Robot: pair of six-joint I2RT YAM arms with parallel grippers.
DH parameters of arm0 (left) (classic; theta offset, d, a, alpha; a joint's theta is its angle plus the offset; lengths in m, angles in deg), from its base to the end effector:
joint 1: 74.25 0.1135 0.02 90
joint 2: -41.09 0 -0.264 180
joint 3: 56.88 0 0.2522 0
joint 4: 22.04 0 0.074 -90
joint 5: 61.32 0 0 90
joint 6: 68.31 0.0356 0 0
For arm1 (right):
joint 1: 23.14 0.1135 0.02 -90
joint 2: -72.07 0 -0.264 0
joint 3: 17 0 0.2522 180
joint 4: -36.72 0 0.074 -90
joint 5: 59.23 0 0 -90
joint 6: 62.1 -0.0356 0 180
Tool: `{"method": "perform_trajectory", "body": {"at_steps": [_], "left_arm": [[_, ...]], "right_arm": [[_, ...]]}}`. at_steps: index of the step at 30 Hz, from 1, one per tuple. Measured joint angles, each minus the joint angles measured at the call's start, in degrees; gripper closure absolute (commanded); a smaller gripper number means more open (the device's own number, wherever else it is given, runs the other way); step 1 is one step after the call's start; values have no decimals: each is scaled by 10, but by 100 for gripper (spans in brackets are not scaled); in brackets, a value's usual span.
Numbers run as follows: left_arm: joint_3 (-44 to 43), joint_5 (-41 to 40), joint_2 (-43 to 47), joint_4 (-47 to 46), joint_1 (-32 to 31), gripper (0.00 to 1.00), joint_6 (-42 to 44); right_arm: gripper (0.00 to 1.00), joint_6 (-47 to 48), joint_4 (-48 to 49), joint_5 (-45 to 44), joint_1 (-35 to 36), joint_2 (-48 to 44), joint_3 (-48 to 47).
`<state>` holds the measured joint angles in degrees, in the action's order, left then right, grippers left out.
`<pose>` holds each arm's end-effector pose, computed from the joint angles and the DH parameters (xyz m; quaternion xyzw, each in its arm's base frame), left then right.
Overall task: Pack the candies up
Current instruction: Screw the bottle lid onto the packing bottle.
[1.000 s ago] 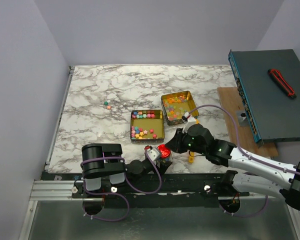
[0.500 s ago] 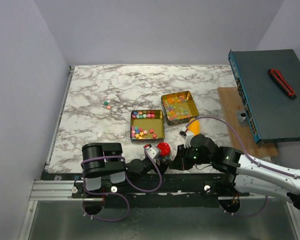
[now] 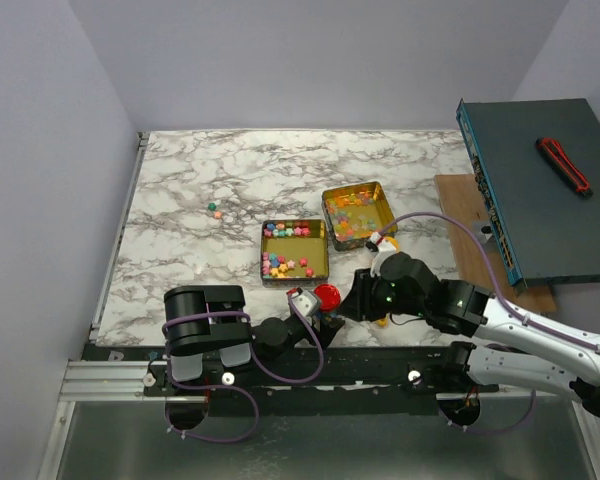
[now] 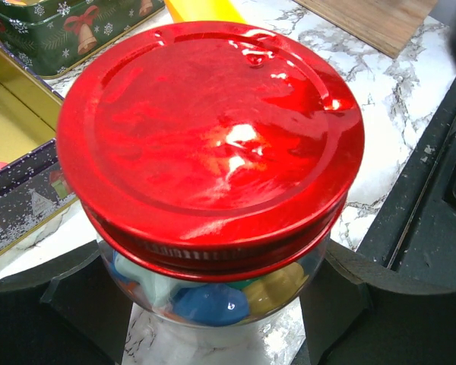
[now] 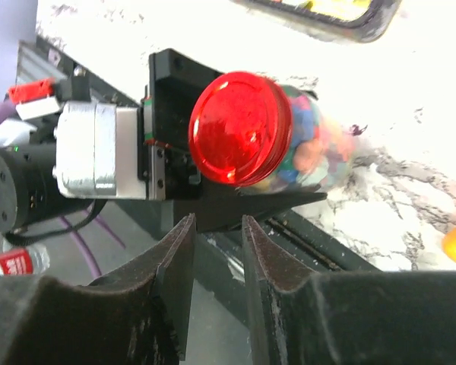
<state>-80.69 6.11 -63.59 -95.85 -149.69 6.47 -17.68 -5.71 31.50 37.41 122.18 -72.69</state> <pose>0.0718 -0.2221 0.1067 0.2565 0.7007 -0.3588 0.5608 0.0927 0.1651 0.2749 -0.1193 0.8863 0.3610 0.2643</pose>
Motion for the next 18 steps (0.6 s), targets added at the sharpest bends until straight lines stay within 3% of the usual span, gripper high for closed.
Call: {"method": "perform_trajectory", "body": {"at_steps": [7, 18], "left_arm": [[1, 0, 0, 0, 1, 57, -3], [1, 2, -2, 0, 1, 57, -7]], "right_arm": [[57, 5, 0, -83, 0, 12, -28], [58, 51, 21, -146, -6, 132, -80]]}}
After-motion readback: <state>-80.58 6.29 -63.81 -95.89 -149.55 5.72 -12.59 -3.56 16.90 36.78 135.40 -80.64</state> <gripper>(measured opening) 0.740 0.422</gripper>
